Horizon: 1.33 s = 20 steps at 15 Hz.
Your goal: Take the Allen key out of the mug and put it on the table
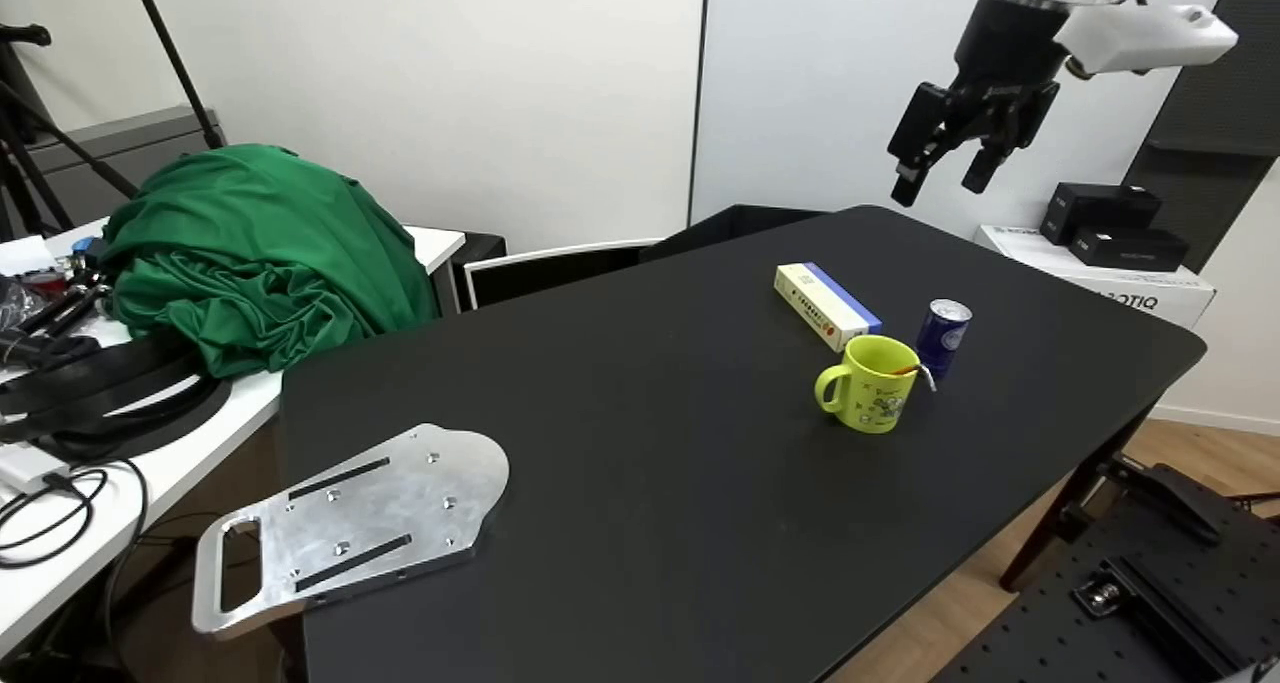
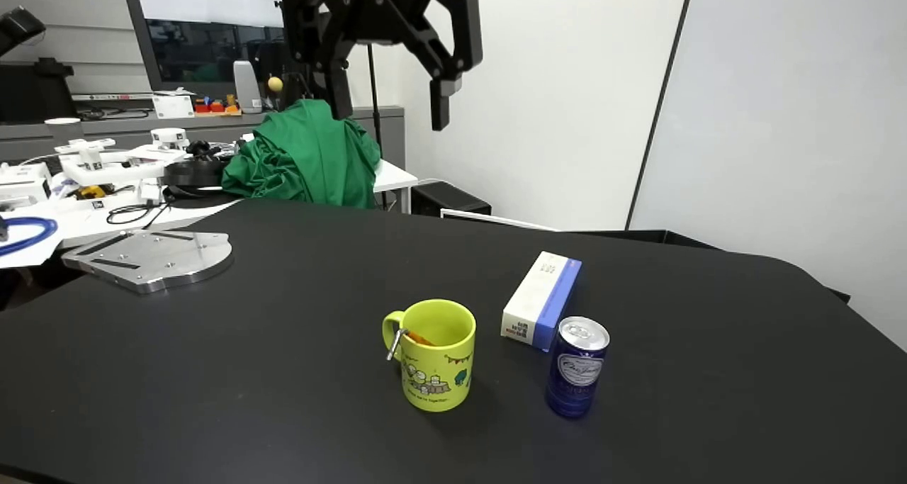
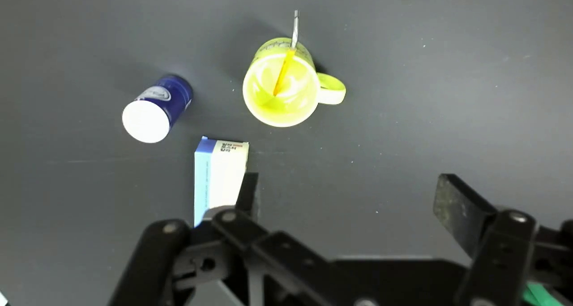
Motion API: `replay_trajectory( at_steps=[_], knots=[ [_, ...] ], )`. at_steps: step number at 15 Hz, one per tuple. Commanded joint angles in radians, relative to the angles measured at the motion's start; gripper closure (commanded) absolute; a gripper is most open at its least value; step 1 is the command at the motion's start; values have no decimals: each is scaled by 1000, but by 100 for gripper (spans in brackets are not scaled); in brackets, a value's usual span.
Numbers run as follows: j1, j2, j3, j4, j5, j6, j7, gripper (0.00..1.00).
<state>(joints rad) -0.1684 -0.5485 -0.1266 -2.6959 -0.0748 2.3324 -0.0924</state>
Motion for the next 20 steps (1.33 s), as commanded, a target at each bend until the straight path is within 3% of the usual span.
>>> replay_trajectory(
  at_steps=[1, 4, 9, 14, 20],
  knots=[
    [-17, 90, 85, 18, -90, 103, 109, 0],
    [-27, 154, 147, 20, -163, 167, 201, 0],
    [-88, 227, 229, 16, -366, 177, 392, 0],
    [-107, 309, 201, 3, -462, 182, 482, 0],
    [-82, 428, 126, 11, -419, 241, 460, 0]
  ],
)
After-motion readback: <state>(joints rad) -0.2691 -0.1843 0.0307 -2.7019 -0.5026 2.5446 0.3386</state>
